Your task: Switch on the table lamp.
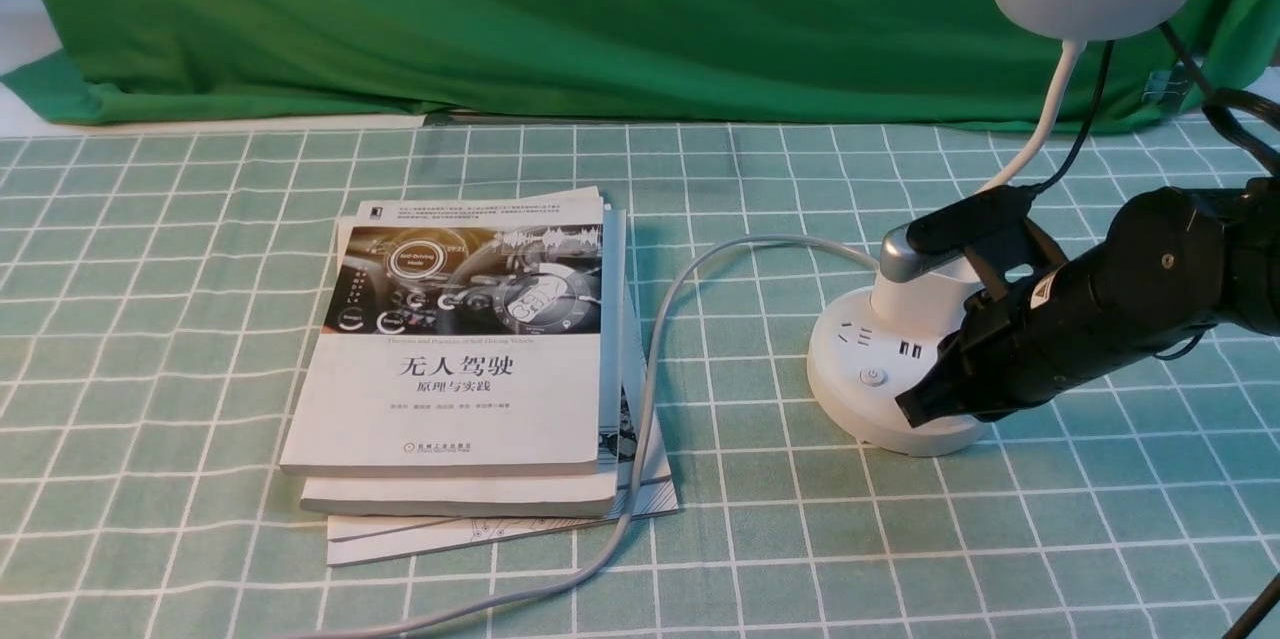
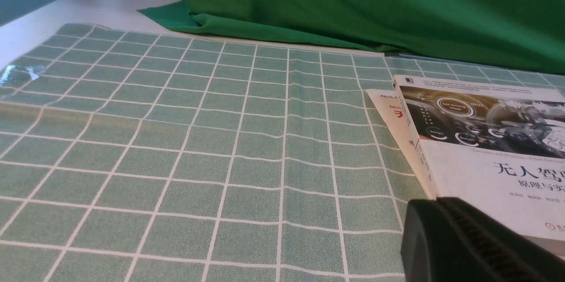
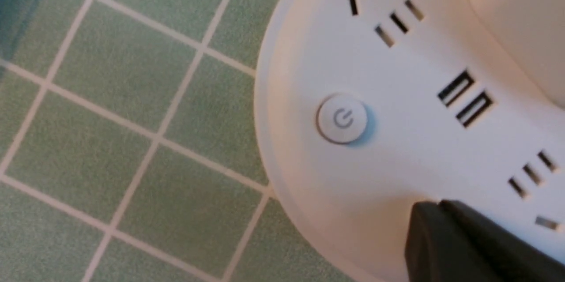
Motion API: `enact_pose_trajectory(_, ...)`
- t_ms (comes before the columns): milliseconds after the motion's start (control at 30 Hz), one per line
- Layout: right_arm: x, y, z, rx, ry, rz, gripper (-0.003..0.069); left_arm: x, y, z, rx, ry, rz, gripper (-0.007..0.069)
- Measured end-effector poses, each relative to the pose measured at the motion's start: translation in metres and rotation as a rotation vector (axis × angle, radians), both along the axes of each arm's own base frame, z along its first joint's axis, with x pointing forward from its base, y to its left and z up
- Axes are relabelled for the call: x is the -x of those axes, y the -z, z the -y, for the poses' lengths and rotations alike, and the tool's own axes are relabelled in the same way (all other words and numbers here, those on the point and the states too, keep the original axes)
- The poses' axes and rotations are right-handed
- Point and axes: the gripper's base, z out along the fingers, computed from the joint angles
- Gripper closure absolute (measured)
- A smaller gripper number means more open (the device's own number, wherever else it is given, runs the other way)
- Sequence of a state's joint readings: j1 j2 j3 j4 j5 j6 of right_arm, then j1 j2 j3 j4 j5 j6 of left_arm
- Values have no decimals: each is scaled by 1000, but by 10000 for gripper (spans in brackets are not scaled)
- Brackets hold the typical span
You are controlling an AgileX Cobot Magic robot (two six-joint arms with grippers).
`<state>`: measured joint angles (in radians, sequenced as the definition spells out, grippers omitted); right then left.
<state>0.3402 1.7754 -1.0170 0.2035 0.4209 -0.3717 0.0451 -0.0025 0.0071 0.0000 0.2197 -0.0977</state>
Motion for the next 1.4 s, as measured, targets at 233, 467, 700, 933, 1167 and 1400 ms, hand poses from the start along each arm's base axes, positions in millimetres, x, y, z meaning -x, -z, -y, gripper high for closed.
enact_pose_trajectory(233, -3, 6, -1, 0, 8, -10, 619, 0, 0, 0, 0, 0, 0, 603)
enact_pose_trajectory(467, -3, 3, -1, -3, 12, -11, 617, 0, 0, 0, 0, 0, 0, 603)
enact_pose_trajectory(700, 23, -37, 7, -43, 38, 8, 617, 0, 0, 0, 0, 0, 0, 603)
enact_pose_trajectory(933, 101, -106, 37, -184, 96, 317, 613, 0, 0, 0, 0, 0, 0, 603)
enact_pose_trajectory(1167, 187, -136, 69, -342, 130, 653, 601, 0, 0, 0, 0, 0, 0, 603)
enact_pose_trajectory(1400, 235, -134, 87, -439, 140, 836, 582, 0, 0, 0, 0, 0, 0, 603)
